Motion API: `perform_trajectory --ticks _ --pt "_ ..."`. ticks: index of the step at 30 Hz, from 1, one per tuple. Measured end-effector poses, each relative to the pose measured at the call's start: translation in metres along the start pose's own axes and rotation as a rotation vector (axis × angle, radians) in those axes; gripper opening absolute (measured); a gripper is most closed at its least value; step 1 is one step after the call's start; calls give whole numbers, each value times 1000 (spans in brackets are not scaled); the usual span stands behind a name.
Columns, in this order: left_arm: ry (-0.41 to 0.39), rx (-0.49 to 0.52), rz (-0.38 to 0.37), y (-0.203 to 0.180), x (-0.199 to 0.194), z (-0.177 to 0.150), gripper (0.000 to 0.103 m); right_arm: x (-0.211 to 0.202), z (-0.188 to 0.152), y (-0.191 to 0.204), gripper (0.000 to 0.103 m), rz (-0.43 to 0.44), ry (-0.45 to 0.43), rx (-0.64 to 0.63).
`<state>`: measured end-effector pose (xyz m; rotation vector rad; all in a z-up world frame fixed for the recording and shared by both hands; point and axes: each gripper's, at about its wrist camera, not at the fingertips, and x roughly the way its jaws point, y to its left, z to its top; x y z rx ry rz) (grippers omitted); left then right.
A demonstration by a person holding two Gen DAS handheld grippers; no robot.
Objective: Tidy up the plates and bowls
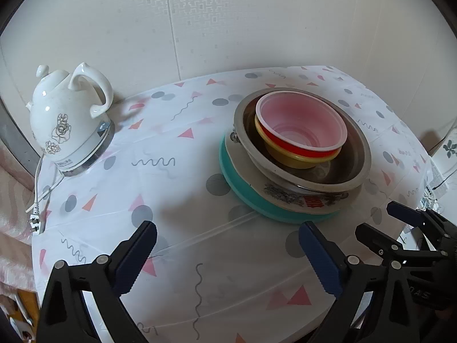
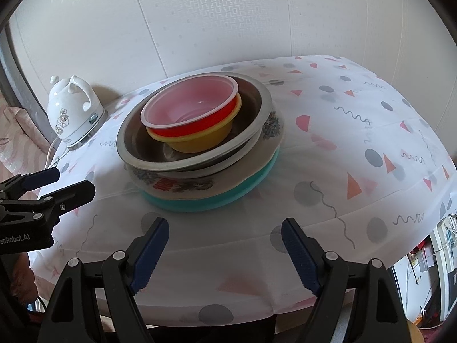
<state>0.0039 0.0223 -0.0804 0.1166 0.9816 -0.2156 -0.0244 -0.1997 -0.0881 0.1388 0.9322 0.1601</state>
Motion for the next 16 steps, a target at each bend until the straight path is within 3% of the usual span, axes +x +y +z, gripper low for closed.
perform_trajectory --ticks 16 --pt "24 -26 -1 -2 11 9 98 -1 6 -16 82 -13 -2 31"
